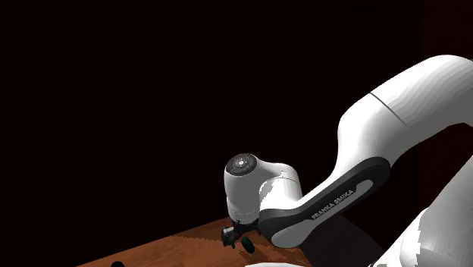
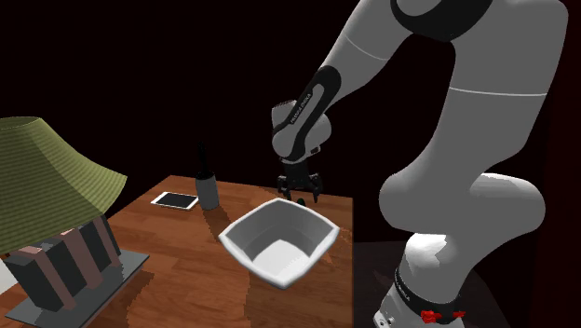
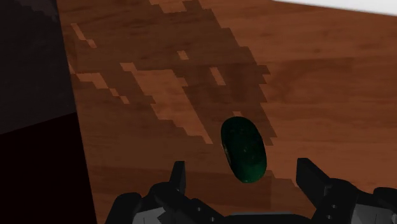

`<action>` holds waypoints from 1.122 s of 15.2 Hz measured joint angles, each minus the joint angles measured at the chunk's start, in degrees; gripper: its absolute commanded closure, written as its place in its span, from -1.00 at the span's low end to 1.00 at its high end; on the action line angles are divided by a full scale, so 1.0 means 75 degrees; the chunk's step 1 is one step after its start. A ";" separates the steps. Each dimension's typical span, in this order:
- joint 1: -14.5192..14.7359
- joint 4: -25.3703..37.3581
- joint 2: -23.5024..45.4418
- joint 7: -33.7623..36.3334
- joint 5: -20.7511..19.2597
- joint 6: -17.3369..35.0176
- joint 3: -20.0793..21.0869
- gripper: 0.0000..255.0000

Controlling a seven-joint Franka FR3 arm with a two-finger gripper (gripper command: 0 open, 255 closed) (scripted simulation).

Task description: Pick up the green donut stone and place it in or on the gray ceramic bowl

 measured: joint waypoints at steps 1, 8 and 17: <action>-0.0001 -0.0002 0.0005 0.0004 -0.0006 0.0006 -0.0001 -1.00; 0.0000 0.0002 0.0005 0.0008 -0.0011 0.0014 -0.0001 1.00; 0.0009 0.0044 -0.0259 -0.0230 0.0293 -0.0205 0.0028 1.00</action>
